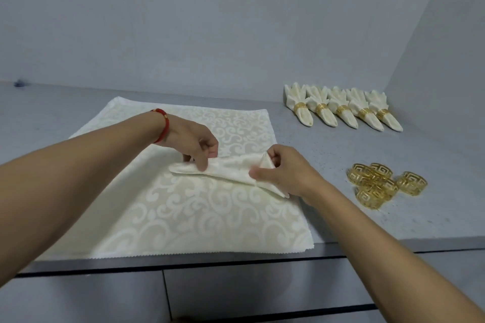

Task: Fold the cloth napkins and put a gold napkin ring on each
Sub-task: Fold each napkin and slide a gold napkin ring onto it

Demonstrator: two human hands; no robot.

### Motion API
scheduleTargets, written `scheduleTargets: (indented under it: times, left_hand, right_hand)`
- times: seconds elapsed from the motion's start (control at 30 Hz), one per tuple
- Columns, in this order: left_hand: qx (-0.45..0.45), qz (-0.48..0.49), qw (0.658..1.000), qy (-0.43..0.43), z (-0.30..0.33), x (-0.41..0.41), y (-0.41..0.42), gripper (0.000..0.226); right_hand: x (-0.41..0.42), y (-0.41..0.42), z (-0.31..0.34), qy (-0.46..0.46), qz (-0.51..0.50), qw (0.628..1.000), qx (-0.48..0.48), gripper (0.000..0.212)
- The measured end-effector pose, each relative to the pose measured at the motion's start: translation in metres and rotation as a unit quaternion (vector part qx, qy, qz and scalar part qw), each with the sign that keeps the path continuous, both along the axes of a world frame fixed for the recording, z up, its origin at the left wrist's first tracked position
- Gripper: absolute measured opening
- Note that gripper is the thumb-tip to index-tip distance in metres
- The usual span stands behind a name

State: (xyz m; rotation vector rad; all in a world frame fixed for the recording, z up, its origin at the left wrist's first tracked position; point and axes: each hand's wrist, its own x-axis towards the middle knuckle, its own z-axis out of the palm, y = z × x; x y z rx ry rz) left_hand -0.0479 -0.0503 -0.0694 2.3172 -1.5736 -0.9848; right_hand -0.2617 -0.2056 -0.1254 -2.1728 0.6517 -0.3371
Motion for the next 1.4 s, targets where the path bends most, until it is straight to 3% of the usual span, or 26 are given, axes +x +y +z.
scheduleTargets:
  times: [0.1,0.2,0.33,0.43,0.47,0.53,0.6,0.67,0.73,0.83,0.9,0.97,1.03,1.13,1.27,1.4]
  left_hand:
    - [-0.013,-0.012,0.996,0.084,0.002,-0.018,0.011,0.028]
    - [-0.055,-0.026,0.994,0.088,-0.007,-0.039,0.012,0.017]
    - [-0.096,-0.017,0.991,0.095,-0.016,-0.058,0.004,0.022]
    - [-0.111,0.014,0.984,0.14,-0.018,-0.062,0.0,0.034]
    - [-0.113,0.03,0.978,0.171,-0.019,-0.062,0.0,0.031]
    - [-0.11,0.066,0.963,0.238,-0.02,-0.061,0.0,0.009]
    - [-0.109,0.133,0.94,0.294,-0.022,-0.062,-0.004,0.028]
    - [-0.112,0.189,0.911,0.349,-0.022,-0.069,-0.007,0.019]
    - [-0.113,0.231,0.873,0.415,-0.022,-0.074,-0.009,0.012]
    - [-0.168,0.266,0.825,0.469,-0.027,-0.073,-0.009,0.01]
    - [-0.223,0.298,0.781,0.501,-0.03,-0.072,-0.007,0.01]
    - [-0.279,0.323,0.723,0.543,-0.032,-0.07,-0.005,0.014]
    - [-0.335,0.342,0.653,0.587,-0.034,-0.067,-0.002,0.023]
    - [-0.409,0.366,0.587,0.595,-0.038,-0.059,0.005,0.023]
    - [-0.447,0.374,0.547,0.601,-0.042,-0.053,0.017,0.033]
    - [-0.439,0.356,0.559,0.606,-0.047,-0.055,0.025,0.043]
  right_hand:
    - [-0.009,-0.005,0.001,-0.024,-0.002,0.999,0.038,0.043]
    - [-0.017,-0.012,0.006,-0.022,0.007,0.999,0.036,0.041]
    - [-0.03,-0.02,0.018,0.016,0.033,0.999,0.013,0.039]
    - [-0.045,-0.038,0.026,0.011,-0.049,0.997,-0.053,0.043]
    - [-0.05,-0.047,0.026,0.037,-0.115,0.984,-0.134,0.042]
    - [-0.061,-0.066,0.024,0.184,-0.233,0.894,-0.335,0.028]
    - [-0.07,-0.076,0.019,0.339,-0.268,0.81,-0.396,0.017]
    - [-0.072,-0.077,0.013,0.398,-0.253,0.787,-0.398,0.022]
    - [-0.07,-0.077,0.009,0.371,-0.232,0.794,-0.423,0.021]
    - [-0.06,-0.068,0.007,0.204,-0.211,0.863,-0.41,0.016]
    - [-0.055,-0.048,0.015,0.02,-0.168,0.949,-0.267,0.017]
    - [-0.05,-0.019,0.022,-0.104,-0.117,0.985,-0.077,0.017]
    - [-0.045,0.008,0.019,-0.168,-0.094,0.98,0.048,0.006]
    - [-0.04,0.036,0.003,-0.217,-0.076,0.959,0.168,0.038]
    - [-0.037,0.054,-0.013,-0.209,-0.038,0.961,0.175,0.055]
    - [-0.024,0.062,-0.012,-0.22,0.017,0.963,0.157,0.057]
